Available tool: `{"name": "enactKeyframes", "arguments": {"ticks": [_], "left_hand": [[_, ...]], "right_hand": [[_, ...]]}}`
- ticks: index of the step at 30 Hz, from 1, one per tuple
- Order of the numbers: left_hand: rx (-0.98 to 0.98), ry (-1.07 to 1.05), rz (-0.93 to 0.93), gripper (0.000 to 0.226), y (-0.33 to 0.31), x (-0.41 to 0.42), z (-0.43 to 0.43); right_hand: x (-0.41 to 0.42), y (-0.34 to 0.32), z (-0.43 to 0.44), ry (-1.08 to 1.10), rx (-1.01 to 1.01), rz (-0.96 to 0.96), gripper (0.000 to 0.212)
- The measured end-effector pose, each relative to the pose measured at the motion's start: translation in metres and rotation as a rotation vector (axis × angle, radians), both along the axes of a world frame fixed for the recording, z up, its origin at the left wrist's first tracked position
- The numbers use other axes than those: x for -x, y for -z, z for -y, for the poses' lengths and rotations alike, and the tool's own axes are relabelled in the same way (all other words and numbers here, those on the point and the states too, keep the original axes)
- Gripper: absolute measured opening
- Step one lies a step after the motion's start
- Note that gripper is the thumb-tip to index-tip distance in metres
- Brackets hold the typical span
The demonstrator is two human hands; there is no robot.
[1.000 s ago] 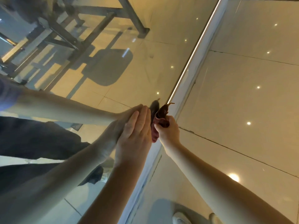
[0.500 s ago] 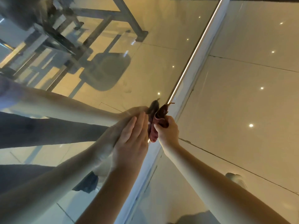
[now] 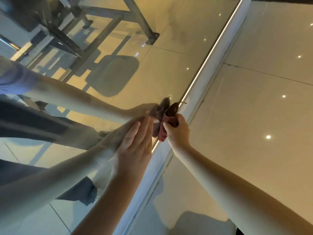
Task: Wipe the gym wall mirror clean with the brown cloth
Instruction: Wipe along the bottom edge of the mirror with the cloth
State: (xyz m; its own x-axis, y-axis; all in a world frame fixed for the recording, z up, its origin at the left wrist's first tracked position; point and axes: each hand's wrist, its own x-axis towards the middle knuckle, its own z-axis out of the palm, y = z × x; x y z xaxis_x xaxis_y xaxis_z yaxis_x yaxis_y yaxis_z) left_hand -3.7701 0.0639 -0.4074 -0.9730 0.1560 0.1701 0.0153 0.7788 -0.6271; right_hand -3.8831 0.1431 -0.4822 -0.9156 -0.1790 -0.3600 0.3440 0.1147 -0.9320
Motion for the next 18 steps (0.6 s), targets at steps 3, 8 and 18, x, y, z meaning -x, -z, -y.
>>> {"name": "enactKeyframes", "arguments": {"ticks": [3, 8, 18], "left_hand": [[-0.007, 0.002, -0.006, 0.062, -0.005, 0.018, -0.002], [0.01, 0.001, -0.018, 0.062, -0.008, 0.041, -0.005], [0.053, 0.007, -0.087, 0.055, -0.01, 0.078, -0.008]], "right_hand": [[0.039, -0.011, -0.006, 0.013, 0.001, -0.084, 0.023], [0.073, -0.001, -0.005, 0.011, -0.06, -0.005, 0.023], [0.093, -0.02, -0.012, -0.054, 0.034, 0.136, 0.018]]}}
